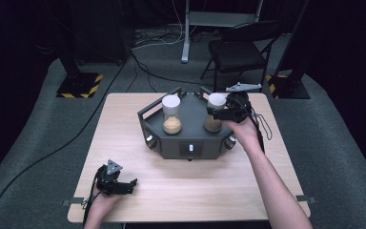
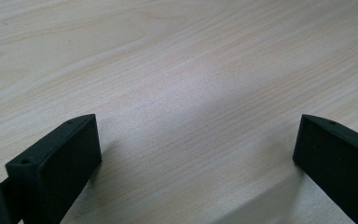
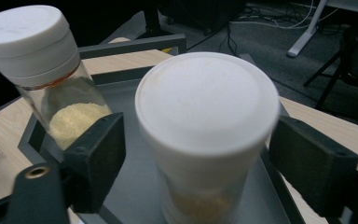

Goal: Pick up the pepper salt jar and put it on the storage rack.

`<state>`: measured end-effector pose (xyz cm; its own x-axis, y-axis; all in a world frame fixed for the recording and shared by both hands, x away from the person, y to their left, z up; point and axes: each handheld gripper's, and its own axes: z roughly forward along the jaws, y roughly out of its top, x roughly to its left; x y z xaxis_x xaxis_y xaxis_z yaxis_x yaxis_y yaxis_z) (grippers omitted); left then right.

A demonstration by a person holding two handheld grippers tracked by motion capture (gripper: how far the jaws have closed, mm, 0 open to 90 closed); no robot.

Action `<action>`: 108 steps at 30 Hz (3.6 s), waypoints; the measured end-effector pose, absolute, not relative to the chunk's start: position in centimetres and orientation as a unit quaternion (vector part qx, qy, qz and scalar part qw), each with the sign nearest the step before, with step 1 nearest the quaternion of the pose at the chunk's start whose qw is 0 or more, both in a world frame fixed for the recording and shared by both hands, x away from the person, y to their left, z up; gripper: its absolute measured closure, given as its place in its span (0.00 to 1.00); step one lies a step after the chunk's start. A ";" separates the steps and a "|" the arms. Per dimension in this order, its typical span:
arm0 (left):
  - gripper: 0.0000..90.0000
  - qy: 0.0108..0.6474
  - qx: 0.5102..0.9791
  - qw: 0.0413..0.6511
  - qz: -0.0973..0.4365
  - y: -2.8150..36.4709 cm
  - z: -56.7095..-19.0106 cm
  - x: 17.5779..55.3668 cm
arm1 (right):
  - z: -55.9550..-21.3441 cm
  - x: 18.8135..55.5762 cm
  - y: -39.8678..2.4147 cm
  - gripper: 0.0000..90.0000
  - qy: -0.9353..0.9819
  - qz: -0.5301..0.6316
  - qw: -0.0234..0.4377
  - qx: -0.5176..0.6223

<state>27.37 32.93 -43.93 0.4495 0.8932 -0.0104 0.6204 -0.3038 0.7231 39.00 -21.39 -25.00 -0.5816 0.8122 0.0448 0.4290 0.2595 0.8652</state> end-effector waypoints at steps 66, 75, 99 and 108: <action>0.00 0.487 0.780 0.337 0.203 32.8 -43.9 27.3 | -43.5 26.9 -31.4 0.00 0.759 0.379 0.226 0.479; 0.00 0.486 0.781 0.336 0.203 32.8 -43.9 27.3 | -43.3 27.5 -30.8 0.00 0.778 0.335 0.210 0.487; 0.00 0.487 0.780 0.335 0.203 32.8 -43.9 27.3 | -43.3 27.5 -30.6 0.00 0.786 0.333 0.211 0.477; 0.00 0.487 0.781 0.335 0.203 32.8 -43.9 27.3 | -43.3 27.5 -30.6 0.00 0.786 0.333 0.211 0.477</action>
<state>27.30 32.78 -43.88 0.4428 0.8966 -0.0095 0.6245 -0.3009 0.7208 27.49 -30.61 -43.27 -0.4565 0.8896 -0.0131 0.6087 0.3230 0.7247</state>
